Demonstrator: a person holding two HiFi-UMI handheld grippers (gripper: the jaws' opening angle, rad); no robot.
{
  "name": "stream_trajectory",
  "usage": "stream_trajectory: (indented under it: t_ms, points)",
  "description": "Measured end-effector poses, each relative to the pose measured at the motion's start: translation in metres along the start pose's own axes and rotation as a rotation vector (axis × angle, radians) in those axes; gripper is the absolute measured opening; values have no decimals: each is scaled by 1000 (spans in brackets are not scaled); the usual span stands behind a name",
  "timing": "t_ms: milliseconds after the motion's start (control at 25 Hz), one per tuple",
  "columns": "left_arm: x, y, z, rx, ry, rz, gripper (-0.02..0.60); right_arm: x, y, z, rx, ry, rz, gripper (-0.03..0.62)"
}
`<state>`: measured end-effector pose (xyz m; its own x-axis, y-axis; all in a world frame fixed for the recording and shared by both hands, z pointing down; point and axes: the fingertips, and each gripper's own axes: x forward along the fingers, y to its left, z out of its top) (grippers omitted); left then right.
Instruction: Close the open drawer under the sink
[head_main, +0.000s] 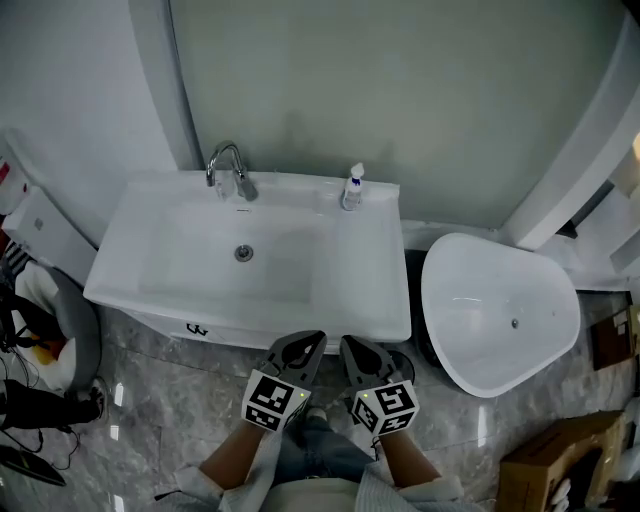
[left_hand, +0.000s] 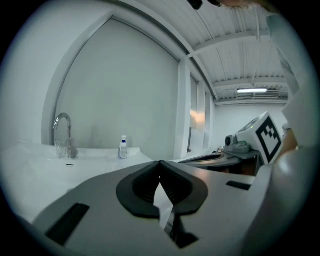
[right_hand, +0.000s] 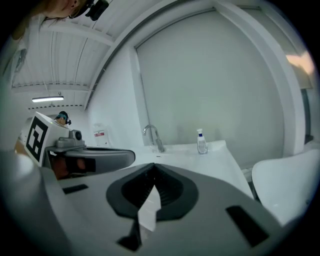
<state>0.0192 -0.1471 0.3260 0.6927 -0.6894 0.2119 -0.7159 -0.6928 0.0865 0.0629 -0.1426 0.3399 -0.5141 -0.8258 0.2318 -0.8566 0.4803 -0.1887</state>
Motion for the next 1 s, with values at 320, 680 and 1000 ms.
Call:
stream_trajectory:
  t_ms: [320,680,1000]
  points:
    - [-25,-13,73,-1,-90,-18,15,-17,23,81,-26,-105,75,11]
    - [-43,-32,102,-9,-140,-54,15,-37,34,115,-27,-111,129,9]
    - [-40,-32,102,-10,-140,-56,15,-35,36,114,-34,-111,133,9]
